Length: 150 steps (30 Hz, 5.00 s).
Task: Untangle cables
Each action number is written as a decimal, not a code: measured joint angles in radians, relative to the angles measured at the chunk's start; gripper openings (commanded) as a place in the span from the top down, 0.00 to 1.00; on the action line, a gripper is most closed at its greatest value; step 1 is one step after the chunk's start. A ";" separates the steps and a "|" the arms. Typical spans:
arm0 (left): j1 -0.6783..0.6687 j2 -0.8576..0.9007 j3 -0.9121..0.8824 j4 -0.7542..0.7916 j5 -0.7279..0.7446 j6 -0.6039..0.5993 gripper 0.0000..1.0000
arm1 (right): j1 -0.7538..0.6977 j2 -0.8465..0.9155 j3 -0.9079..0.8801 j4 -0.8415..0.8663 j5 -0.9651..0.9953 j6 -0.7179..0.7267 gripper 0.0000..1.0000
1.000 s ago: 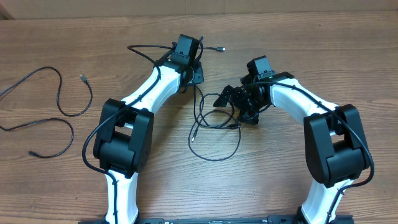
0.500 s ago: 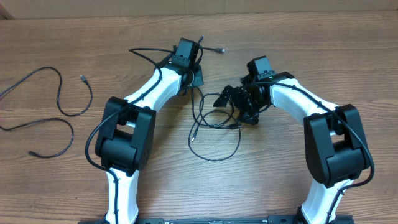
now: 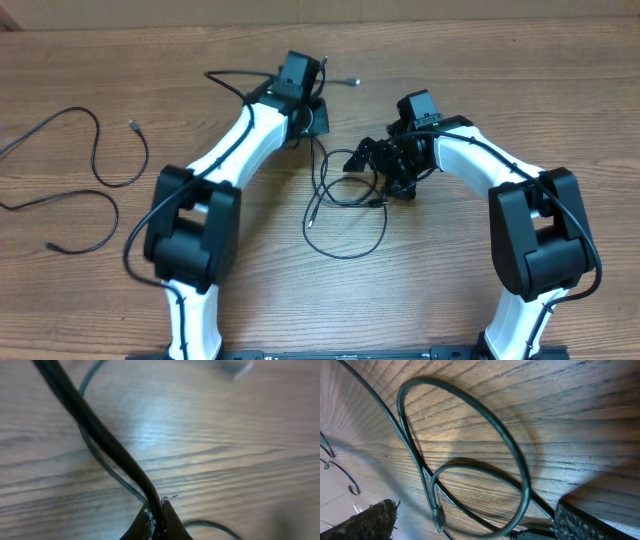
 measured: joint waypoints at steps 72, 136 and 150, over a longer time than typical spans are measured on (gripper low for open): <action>0.351 0.055 0.029 -0.428 0.946 0.455 0.96 | -0.003 -0.336 0.259 0.031 -0.388 -0.392 0.96; 0.345 0.055 0.029 -0.621 1.110 0.919 0.42 | 0.159 -0.123 0.229 0.072 -0.144 -0.272 0.96; 0.345 0.055 0.029 -0.731 1.110 1.236 0.78 | 0.117 -0.122 0.229 0.090 -0.420 -0.262 0.93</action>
